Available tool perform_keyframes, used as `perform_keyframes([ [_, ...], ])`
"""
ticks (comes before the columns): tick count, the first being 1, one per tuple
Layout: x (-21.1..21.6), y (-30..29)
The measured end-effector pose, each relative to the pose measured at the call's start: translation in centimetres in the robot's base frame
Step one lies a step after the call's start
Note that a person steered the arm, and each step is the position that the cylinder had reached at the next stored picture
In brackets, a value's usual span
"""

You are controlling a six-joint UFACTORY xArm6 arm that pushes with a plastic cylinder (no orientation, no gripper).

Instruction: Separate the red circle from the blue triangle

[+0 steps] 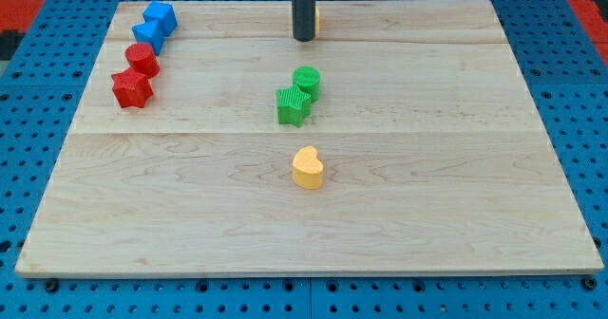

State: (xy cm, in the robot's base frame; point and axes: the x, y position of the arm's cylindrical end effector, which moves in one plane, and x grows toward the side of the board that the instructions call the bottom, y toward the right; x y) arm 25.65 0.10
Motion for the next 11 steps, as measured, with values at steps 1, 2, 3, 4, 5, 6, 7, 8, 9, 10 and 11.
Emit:
perform_keyframes([
  [1, 0.2, -0.4],
  [2, 2.2, -2.5],
  [3, 4.6, -8.6],
  [4, 11.0, -11.2],
  [5, 19.0, -13.5],
  [6, 22.6, -22.1],
  [7, 19.4, -30.5],
  [8, 11.7, -29.8],
  [9, 7.6, -26.7],
  [10, 7.5, -20.5],
  [11, 4.9, -20.8],
])
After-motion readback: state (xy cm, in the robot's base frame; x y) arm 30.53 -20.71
